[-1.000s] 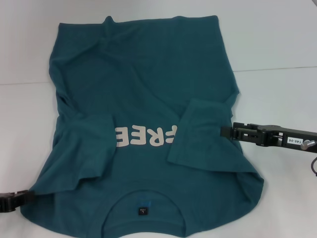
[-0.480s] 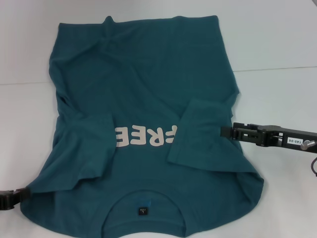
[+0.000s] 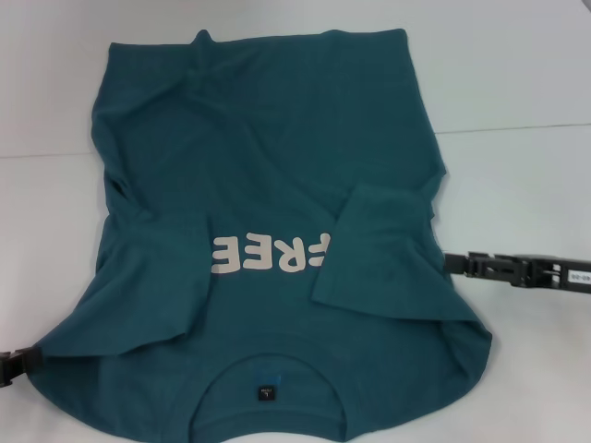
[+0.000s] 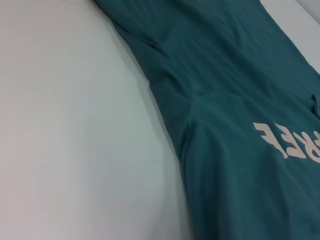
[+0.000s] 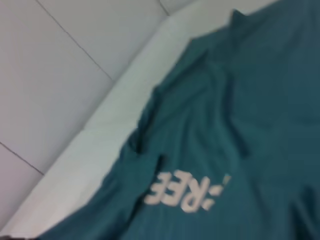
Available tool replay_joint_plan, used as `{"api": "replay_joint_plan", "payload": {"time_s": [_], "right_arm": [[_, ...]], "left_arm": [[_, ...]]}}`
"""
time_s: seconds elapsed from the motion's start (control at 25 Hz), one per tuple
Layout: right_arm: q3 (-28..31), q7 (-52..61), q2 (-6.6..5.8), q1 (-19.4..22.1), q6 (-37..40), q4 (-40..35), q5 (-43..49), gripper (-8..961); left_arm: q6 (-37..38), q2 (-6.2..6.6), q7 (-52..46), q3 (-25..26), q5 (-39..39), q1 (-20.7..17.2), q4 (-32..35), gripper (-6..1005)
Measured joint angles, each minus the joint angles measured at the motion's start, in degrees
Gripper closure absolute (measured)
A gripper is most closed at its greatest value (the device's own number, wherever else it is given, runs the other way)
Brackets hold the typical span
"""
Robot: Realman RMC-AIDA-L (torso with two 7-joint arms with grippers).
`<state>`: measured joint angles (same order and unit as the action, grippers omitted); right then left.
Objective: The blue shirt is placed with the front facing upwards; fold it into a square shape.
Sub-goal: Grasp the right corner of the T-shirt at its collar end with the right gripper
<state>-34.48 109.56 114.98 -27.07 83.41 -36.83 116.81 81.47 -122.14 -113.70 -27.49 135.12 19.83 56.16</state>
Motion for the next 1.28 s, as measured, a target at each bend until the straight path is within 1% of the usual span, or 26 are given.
{"api": "replay_joint_plan", "payload": {"time_s": [0.08,0.24,0.4,0.6,0.68,1.04,1.28], "right_arm": [[0.22,2.14,-0.76,0.46,0.01,-0.12,2.10,143],[0.00,5.67,-1.81,1.57,0.30,-0.15,4.02,144],[-0.14,7.44,-2.31,2.62,0.49,-0.15,4.34,145],[-0.21,7.70,-2.48,3.37,0.78,0.21,5.15,145],[-0.21,7.71,-2.39,3.13,0.45,0.47,6.13,146],[-0.31,7.73,-0.28,1.44,-0.99,0.58,8.96,147],[-0.30,7.76,0.02,1.24,-1.43,1.15,9.05,148]], "left_arm": [[0.16,-0.05,-0.02,-0.11,0.01,-0.02,0.13,1001],[0.21,-0.05,-0.02,-0.13,0.04,-0.05,0.14,1001],[0.23,-0.03,-0.02,0.08,0.05,-0.08,0.09,1001],[0.25,0.05,-0.02,0.06,0.05,0.29,-0.36,1000],[0.25,0.05,-0.03,-0.06,0.05,0.39,-0.40,1000],[0.27,0.09,0.02,-0.28,-0.02,0.56,-0.44,1001],[0.27,0.18,0.12,-0.29,-0.02,0.60,-0.44,1000]]}}
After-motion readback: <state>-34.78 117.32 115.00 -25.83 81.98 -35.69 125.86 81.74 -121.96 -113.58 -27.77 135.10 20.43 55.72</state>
